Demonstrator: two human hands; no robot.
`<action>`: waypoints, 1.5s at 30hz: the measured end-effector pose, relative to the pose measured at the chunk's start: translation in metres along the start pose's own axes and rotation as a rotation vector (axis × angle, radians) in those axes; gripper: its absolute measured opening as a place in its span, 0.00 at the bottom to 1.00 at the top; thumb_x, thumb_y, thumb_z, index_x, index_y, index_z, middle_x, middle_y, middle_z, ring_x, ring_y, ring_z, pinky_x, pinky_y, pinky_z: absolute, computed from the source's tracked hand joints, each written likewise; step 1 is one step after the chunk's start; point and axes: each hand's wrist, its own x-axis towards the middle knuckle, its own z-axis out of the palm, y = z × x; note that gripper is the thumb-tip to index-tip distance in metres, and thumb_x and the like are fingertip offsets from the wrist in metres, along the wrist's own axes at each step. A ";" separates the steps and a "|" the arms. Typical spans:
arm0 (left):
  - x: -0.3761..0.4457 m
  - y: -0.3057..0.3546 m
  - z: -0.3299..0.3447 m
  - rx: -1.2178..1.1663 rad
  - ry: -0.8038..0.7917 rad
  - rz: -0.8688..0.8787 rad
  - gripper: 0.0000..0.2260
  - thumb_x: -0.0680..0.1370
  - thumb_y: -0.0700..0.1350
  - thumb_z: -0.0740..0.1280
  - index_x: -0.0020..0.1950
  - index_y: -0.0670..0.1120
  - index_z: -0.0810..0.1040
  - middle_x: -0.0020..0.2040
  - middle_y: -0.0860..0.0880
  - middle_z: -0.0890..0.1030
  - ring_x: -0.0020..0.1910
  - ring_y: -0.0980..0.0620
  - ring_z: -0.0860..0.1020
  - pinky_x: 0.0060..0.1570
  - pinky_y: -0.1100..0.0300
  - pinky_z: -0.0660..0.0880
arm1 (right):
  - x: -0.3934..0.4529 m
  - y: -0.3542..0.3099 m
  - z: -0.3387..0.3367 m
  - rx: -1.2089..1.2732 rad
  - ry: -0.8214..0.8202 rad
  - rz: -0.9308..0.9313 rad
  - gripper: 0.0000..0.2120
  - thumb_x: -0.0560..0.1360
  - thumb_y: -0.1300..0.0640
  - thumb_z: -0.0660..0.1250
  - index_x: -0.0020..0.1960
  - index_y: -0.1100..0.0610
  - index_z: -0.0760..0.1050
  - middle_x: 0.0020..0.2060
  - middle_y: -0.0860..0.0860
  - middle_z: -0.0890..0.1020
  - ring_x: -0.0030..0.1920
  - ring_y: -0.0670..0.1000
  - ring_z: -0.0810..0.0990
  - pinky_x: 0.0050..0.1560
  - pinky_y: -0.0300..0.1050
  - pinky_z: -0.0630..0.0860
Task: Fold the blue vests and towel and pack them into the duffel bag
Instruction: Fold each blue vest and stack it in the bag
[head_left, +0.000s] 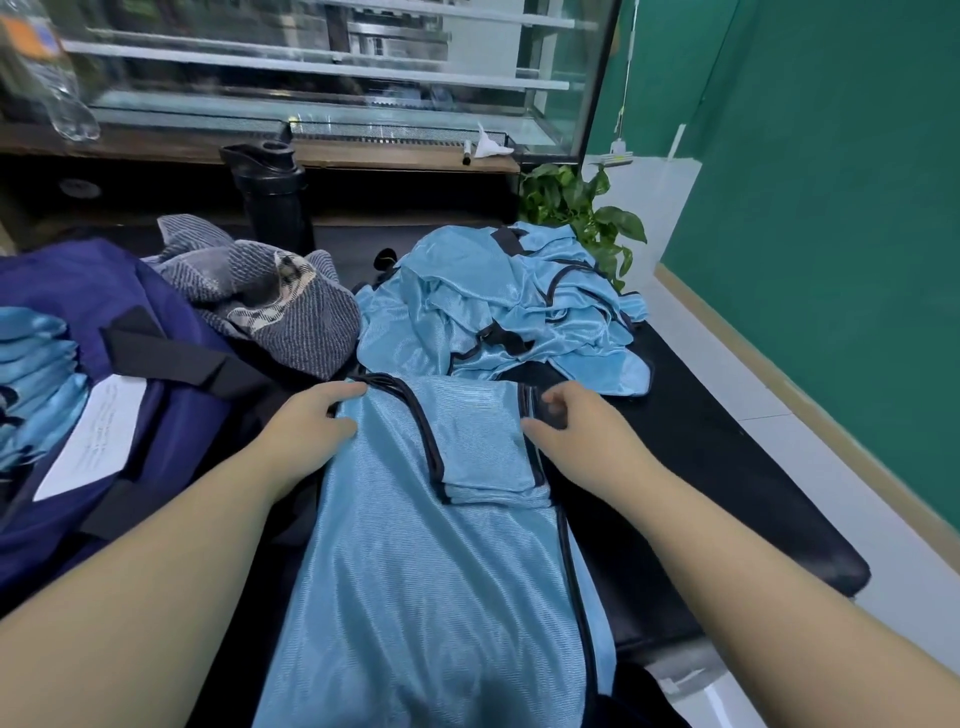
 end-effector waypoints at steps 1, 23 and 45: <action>0.000 0.000 0.000 -0.019 0.002 -0.003 0.22 0.74 0.35 0.65 0.65 0.53 0.76 0.61 0.49 0.78 0.51 0.46 0.80 0.57 0.49 0.76 | 0.010 -0.002 0.001 0.078 -0.046 0.051 0.26 0.75 0.45 0.67 0.67 0.55 0.66 0.54 0.49 0.75 0.54 0.49 0.74 0.51 0.43 0.70; 0.034 0.054 -0.002 0.002 -0.043 -0.334 0.03 0.82 0.39 0.57 0.50 0.42 0.68 0.37 0.46 0.71 0.15 0.56 0.72 0.15 0.72 0.60 | 0.064 -0.008 -0.026 0.236 -0.463 0.369 0.22 0.75 0.64 0.68 0.66 0.63 0.64 0.35 0.56 0.76 0.23 0.46 0.77 0.23 0.35 0.74; -0.059 0.020 -0.018 0.330 -0.046 0.593 0.16 0.70 0.51 0.62 0.55 0.58 0.80 0.49 0.57 0.78 0.50 0.67 0.74 0.55 0.74 0.66 | -0.003 0.026 -0.033 0.021 -0.087 -0.360 0.18 0.68 0.68 0.69 0.53 0.50 0.77 0.52 0.45 0.81 0.50 0.46 0.78 0.50 0.32 0.70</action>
